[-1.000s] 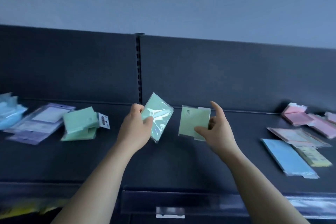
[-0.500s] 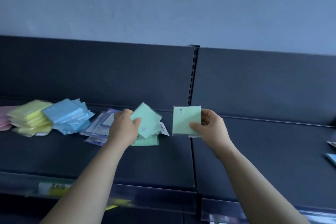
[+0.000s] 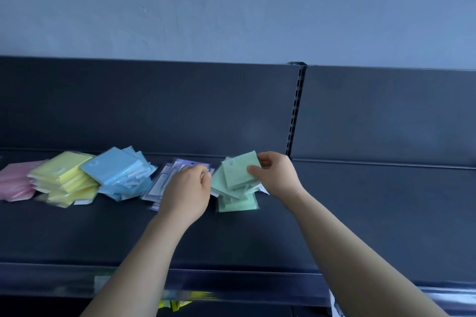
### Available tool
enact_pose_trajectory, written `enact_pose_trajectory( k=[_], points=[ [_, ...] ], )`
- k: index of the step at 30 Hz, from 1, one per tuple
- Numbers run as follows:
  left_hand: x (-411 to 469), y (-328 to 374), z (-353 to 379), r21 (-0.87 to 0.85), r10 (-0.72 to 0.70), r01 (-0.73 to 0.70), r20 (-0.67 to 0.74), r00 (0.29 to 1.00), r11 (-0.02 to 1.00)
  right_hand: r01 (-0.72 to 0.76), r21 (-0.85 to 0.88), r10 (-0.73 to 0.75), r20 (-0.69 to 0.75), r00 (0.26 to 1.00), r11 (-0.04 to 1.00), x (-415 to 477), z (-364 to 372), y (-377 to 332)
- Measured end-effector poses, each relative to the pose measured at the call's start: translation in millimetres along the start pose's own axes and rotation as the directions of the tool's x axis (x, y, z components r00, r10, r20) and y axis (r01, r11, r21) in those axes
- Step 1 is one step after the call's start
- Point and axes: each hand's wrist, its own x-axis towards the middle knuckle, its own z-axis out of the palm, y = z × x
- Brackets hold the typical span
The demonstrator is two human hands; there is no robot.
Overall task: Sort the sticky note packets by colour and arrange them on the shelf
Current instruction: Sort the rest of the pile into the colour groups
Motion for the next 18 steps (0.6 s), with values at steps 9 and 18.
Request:
enact_pose_trajectory(
  k=[9,18],
  points=[
    [-6,11,-4,0.03,0.136,-0.134,-0.081,0.987,0.991,0.109,-0.405,-0.143,-0.056,0.988,0.908,-4,8,7],
    [-21,81,20,-0.051,0.285,-0.293,-0.121,0.951,0.955,0.053,-0.62,-0.211,-0.185,0.96,0.783,-42,-75,44]
  ],
)
